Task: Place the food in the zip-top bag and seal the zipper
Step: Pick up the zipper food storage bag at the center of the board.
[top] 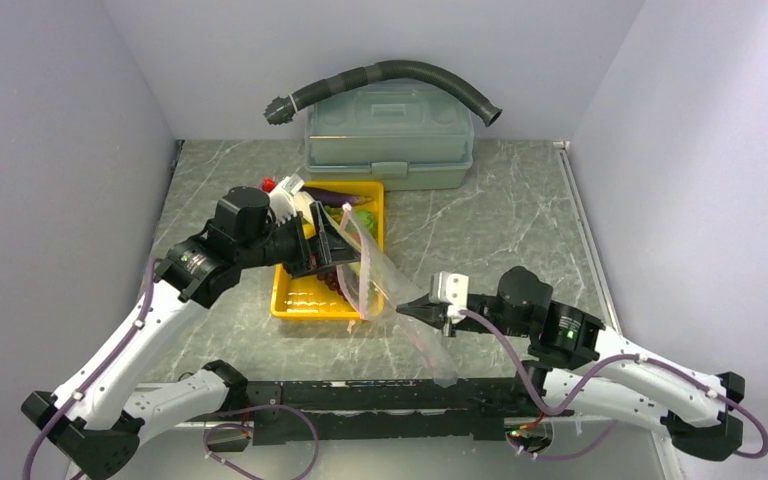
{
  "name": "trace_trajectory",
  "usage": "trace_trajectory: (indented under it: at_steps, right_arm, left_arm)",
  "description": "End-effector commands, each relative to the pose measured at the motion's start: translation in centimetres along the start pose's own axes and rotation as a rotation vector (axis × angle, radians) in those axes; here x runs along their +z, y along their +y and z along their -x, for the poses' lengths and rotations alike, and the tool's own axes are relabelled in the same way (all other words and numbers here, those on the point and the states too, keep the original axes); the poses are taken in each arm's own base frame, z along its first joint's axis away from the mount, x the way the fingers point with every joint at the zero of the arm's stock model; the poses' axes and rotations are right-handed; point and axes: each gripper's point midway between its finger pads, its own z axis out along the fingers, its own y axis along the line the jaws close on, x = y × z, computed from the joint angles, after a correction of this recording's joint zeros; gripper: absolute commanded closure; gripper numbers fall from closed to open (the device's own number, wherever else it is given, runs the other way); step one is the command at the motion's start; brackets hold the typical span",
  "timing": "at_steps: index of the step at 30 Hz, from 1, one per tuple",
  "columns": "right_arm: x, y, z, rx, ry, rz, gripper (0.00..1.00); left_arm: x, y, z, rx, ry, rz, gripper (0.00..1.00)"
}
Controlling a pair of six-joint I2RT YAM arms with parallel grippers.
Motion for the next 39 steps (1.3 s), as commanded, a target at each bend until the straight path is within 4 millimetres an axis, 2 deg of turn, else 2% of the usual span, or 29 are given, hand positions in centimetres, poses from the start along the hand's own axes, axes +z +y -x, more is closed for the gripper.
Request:
trace_trajectory:
  at_steps: [1,3,9,17,25,29,33,36,37,39]
  right_arm:
    - [0.5,-1.3,3.1,-0.076,-0.052,-0.075,1.00]
    - [0.9,-1.2,3.0,-0.092,-0.030,-0.095,1.00]
    - [1.9,-1.4,2.1,-0.124,0.040,-0.157,1.00]
    - [2.2,-1.1,2.5,-0.148,0.036,-0.185,1.00]
    - [2.8,-0.3,3.0,-0.156,0.038,-0.168,1.00]
    - [3.3,0.0,2.8,-0.160,0.051,-0.169,1.00]
    - [3.6,0.1,2.6,-0.168,0.065,-0.178,1.00]
    - [3.7,0.1,2.4,-0.164,0.069,-0.182,1.00]
    - [3.7,0.1,2.4,-0.160,0.068,-0.183,1.00]
    - [3.7,0.1,2.4,-0.151,0.068,-0.186,1.00]
  left_arm:
    - [0.0,-0.6,0.1,0.004,-0.009,-0.031,0.06]
    - [-0.1,0.0,-0.1,0.002,-0.011,-0.008,0.09]
    - [-0.8,1.0,-0.6,0.008,-0.017,0.032,0.27]
    - [-1.6,2.4,-1.5,0.006,-0.022,0.078,0.45]
    - [-1.4,2.7,-1.8,0.001,-0.012,0.075,0.47]
    - [-1.1,2.5,-1.9,0.001,-0.003,0.059,0.55]
    - [-1.0,2.8,-2.2,0.004,0.008,0.063,0.71]
    - [-1.1,2.8,-2.3,0.009,0.011,0.058,0.97]
    - [-1.1,2.8,-2.3,0.012,0.011,0.058,1.00]
    - [-1.2,2.8,-2.4,0.024,0.010,0.051,1.00]
